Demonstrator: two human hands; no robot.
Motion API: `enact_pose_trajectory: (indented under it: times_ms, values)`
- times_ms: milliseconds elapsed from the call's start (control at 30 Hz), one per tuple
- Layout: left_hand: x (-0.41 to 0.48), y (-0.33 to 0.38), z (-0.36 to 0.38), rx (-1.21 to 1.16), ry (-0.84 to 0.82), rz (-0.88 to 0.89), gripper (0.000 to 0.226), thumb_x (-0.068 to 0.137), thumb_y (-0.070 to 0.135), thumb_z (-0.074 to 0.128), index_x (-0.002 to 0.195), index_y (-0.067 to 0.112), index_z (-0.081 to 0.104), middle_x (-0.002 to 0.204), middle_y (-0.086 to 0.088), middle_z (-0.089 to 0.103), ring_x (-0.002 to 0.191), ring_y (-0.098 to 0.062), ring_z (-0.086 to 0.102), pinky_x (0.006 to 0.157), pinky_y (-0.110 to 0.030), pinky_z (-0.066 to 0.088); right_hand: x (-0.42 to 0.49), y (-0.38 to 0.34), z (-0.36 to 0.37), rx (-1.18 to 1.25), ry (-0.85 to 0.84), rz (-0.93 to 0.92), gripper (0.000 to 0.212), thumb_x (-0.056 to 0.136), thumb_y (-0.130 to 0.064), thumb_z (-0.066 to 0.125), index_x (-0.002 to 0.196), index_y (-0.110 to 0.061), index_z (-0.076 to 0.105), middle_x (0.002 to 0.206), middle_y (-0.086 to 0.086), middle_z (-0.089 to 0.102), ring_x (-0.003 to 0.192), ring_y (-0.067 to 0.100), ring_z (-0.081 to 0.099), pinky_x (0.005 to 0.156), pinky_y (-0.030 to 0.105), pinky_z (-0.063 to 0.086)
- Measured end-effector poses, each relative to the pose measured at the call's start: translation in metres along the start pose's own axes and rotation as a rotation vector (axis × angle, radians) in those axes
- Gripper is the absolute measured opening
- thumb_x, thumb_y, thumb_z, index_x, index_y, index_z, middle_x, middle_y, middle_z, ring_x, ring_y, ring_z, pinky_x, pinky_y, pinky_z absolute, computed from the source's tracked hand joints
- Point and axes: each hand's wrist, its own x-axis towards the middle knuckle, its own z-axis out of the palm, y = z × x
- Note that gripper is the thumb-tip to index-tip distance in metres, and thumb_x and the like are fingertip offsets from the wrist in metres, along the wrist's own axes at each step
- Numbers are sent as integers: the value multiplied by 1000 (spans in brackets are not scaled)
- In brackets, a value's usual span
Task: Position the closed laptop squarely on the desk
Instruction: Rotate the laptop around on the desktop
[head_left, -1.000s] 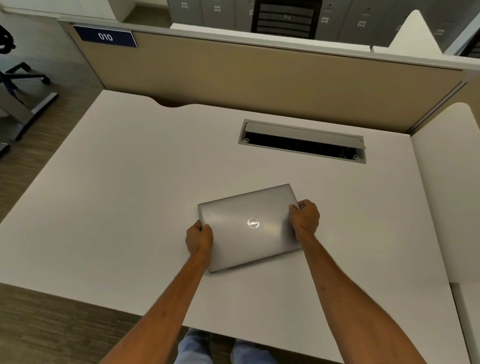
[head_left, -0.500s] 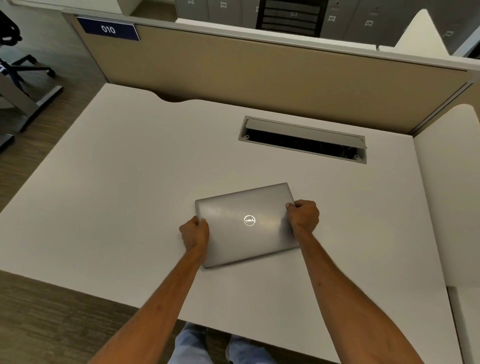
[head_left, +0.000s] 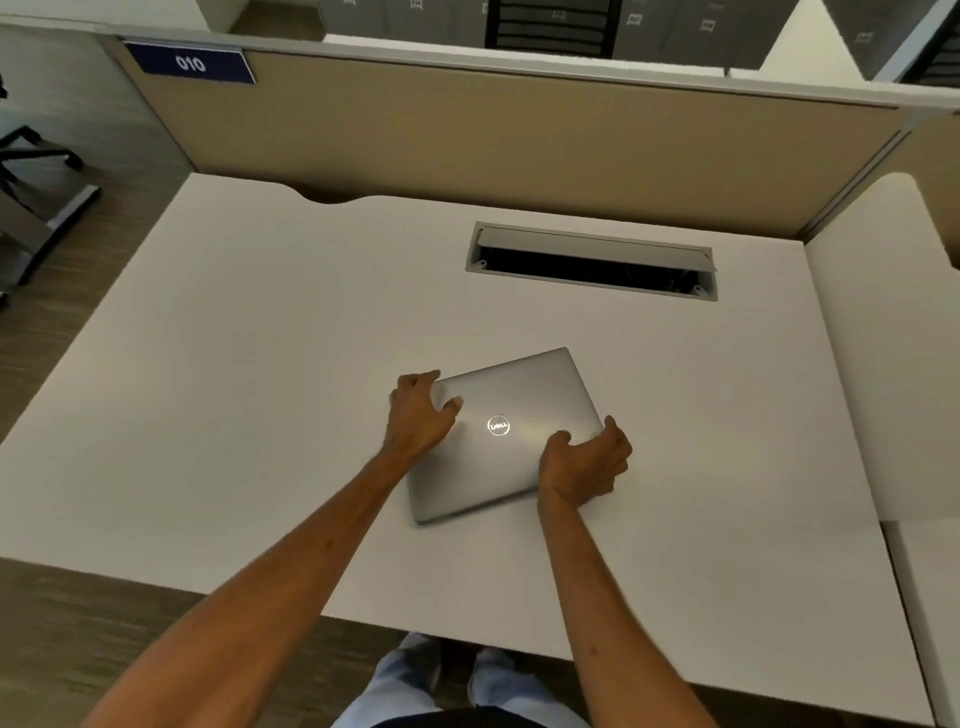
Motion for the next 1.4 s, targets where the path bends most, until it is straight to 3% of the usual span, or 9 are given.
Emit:
enact_pose_trajectory:
  times_ms: [133,300,400,467,767,967,1133,1233,1400]
  values:
    - [19,16,4,134,-139,132,62,109,41,58,164,15,47,168,-17,43,159,-36,40,130,-45,34,-29,14,-6,226,58,373,59,81,-3,66,137,-12,48,141,12,48,133,35,45,106,51,38]
    - [34,22,11,292,-201,229,60,114,38,47,169,15,38,170,-17,39,159,-39,37,130,-49,34,-51,20,5,324,-25,575,45,90,-7,64,132,0,51,141,19,51,129,39,50,106,49,45]
    - [42,21,10,374,-238,238,61,115,38,43,170,15,34,172,-17,38,159,-41,37,129,-51,32,-52,25,14,321,-70,575,21,84,-5,59,104,3,62,130,28,64,102,35,61,83,39,50]
    - [47,20,10,416,-267,227,60,115,38,41,169,13,35,171,-17,38,158,-42,39,129,-50,32,-54,25,15,336,-89,574,25,83,-4,58,101,11,65,122,29,69,96,40,67,75,38,50]
    - [69,29,9,488,-348,214,49,114,32,41,160,15,48,162,-14,45,152,-40,43,124,-56,37,-50,8,26,238,-24,635,46,91,-5,62,133,6,46,147,27,42,125,51,55,89,46,46]
    - [77,35,4,458,-381,163,50,111,30,46,159,15,50,164,-11,44,154,-37,42,125,-54,35,-44,10,27,256,-5,675,47,90,-6,65,132,5,48,146,27,44,119,48,58,88,45,48]
    - [79,32,1,403,-401,108,53,109,33,49,159,17,51,165,-13,44,155,-38,42,126,-54,33,-35,23,27,370,-22,643,21,80,-6,66,95,9,68,114,25,71,90,44,71,80,52,62]
    - [76,28,-2,350,-385,70,52,110,36,49,159,19,53,164,-13,44,155,-37,43,128,-55,33,-27,24,22,399,-36,598,9,76,-4,67,71,3,66,84,21,72,65,32,63,66,40,55]
    - [66,17,-10,177,-346,-15,49,108,36,52,150,14,62,158,-16,53,146,-39,52,124,-57,41,-3,18,16,404,-113,557,6,75,-4,72,72,-1,68,72,10,68,68,27,63,69,41,58]
